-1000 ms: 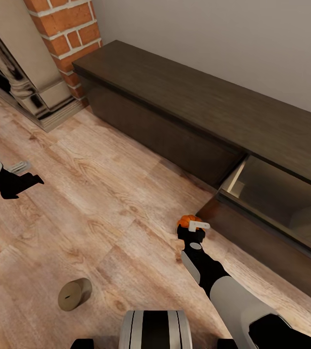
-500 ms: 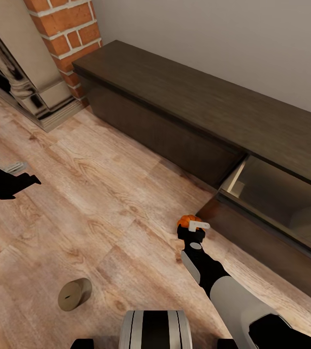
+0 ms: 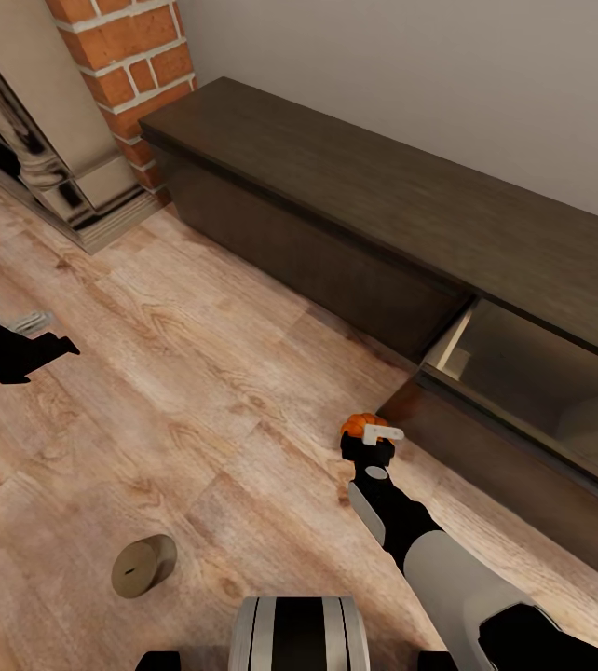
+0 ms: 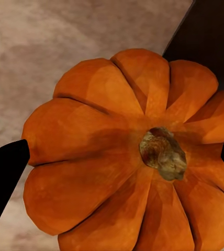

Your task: Place each of the two pumpkins and all three candles from the living room inside a cabinet in the living room (use any cabinet), then make sure every cabinet is closed, and position the cauldron so it is next to a table in the living room.

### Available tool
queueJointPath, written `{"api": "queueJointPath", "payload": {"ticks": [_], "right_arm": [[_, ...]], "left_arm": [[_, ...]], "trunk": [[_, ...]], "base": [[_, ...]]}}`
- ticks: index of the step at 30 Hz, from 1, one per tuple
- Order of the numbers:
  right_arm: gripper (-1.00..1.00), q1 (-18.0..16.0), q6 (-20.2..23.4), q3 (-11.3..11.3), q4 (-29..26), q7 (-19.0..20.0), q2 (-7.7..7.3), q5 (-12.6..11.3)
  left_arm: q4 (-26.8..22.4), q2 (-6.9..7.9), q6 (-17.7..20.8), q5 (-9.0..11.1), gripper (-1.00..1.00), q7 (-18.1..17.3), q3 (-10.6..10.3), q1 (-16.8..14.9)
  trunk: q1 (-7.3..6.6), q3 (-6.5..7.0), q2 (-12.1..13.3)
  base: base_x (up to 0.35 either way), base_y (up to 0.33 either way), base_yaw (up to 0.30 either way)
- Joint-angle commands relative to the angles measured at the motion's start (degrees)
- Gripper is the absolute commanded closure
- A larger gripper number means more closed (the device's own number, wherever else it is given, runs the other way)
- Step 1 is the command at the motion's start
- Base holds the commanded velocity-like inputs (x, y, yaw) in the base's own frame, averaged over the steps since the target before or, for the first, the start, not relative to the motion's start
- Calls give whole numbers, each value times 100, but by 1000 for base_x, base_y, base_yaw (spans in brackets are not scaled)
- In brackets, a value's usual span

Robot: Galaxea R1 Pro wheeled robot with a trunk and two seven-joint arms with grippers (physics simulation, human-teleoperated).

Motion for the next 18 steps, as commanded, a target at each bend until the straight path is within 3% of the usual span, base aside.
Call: {"api": "queueJointPath", "payload": {"ticks": [1,4,18], "right_arm": [[100,-3,-32,37,235,-29,-6,-123],[100,-3,-33,37,235,-29,-6,-122],[100,-3,-40,37,235,-29,-4,-123]], "left_arm": [[-7,1,14,62,-100,57,7,-1],[-7,0,14,63,-100,57,7,-1],[-7,0,23,71,-100,57,6,-1]], "trunk": [[-2,18,1],[-10,85,5],[-10,85,5]], "base": [[0,0,0],[0,0,0],[-7,0,0]]}}
